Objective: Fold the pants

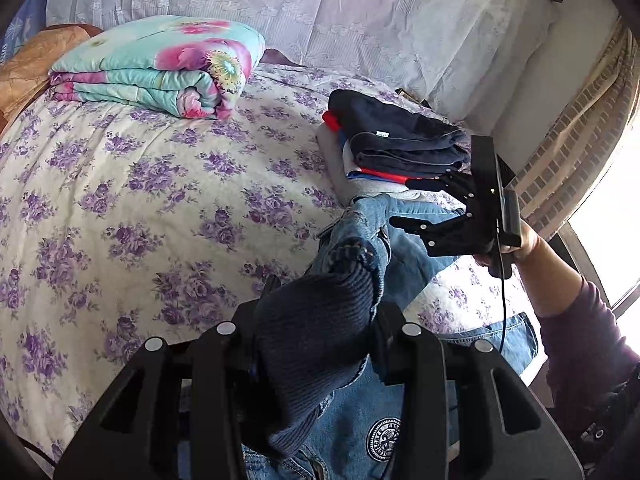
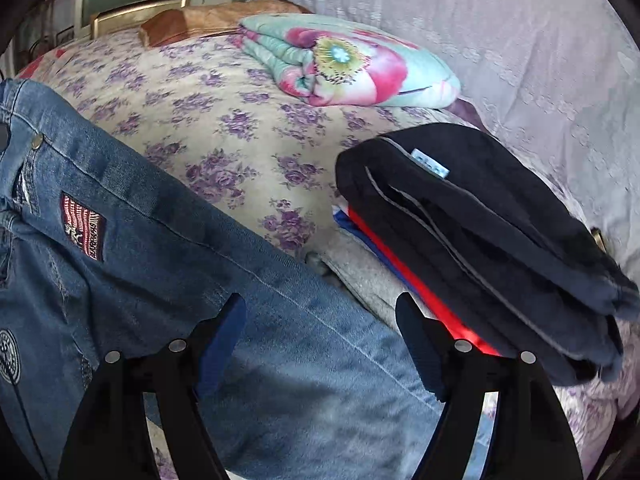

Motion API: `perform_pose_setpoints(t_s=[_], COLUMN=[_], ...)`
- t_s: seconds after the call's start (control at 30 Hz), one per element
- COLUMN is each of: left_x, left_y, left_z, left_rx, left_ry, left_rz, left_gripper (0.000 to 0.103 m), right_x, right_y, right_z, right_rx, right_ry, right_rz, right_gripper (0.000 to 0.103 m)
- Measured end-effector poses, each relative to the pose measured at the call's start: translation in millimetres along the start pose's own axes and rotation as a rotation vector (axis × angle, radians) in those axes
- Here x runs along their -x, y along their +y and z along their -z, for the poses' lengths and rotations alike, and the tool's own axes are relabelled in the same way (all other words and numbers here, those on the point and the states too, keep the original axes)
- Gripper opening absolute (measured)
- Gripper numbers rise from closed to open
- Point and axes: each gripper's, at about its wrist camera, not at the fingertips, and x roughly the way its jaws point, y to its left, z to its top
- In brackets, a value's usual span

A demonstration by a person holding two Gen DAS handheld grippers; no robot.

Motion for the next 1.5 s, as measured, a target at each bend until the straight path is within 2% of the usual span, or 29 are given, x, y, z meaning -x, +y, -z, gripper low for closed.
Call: perform_pose_setpoints(t_s=[0.13, 0.17, 0.2, 0.23, 0.37, 0.53, 0.67, 0.77, 0.87, 0.97, 1.07, 1.17, 1.37, 1.5], left_x=[5.7, 5.7, 5.4, 4.3, 6.1, 10.6, 0.6, 6.0, 23.2, 33.3, 36.1, 44.4, 67.9, 61.6], left_y=[-2.5, -4.5, -6.4, -7.2, 2.7, 24.7, 38.5, 35.6, 37.9, 52.2, 64.2, 71.4, 76.1, 81.4], left_z=[4.2, 6.0, 8.0, 9.6, 6.4, -10.4, -22.2, -9.3, 20.4, 60.6, 90.1, 109.4, 129.2, 134.2], left_rx=[-0.007, -0.017, -0.026, -0.03, -0.003, 0.069, 0.108, 0.098, 0.112, 0.168, 0.213, 0.266, 0.328, 0.387], left_ry=[-0.007, -0.005, -0.005, -0.003, -0.01, -0.048, -0.049, -0.043, -0.047, -0.022, 0.005, 0.011, -0.024, -0.007], left_rz=[0.021, 0.019, 0.012, 0.0, -0.014, -0.077, -0.077, -0.042, -0.037, -0.03, -0.039, -0.028, 0.007, 0.018], left_gripper=[0.038, 0.038, 0.038, 0.038, 0.038, 0.039, 0.041, 0.046, 0.059, 0.071, 0.071, 0.07, 0.071, 0.074], right_x=[-17.4, -20.8, -26.4, -29.5, -0.3, 88.4, 155.0, 184.3, 184.0, 161.5, 144.9, 147.9, 161.7, 148.4], right_y=[-0.4, 2.2, 6.0, 9.5, 10.9, 15.3, 62.9, 117.9, 162.1, 190.1, 204.9, 213.2, 221.2, 209.6], right_z=[-8.7, -8.5, -8.9, -7.7, 5.3, 31.1, 64.0, 94.6, 125.9, 153.1, 169.2, 179.5, 189.7, 187.6], right_rx=[0.064, 0.08, 0.099, 0.118, 0.136, 0.085, 0.075, 0.08, 0.013, -0.075, -0.15, -0.169, -0.152, -0.153], right_ry=[0.032, 0.046, 0.086, 0.121, 0.077, -0.067, -0.143, -0.154, -0.132, -0.091, -0.093, -0.123, -0.147, -0.155], right_rz=[-0.064, -0.09, -0.135, -0.127, -0.097, -0.046, -0.031, -0.066, -0.127, -0.154, -0.152, -0.116, -0.082, -0.113], right_gripper=[0.076, 0.061, 0.039, 0.006, 0.006, 0.005, 0.005, 0.005, 0.005, 0.005, 0.006, 0.006, 0.006, 0.006])
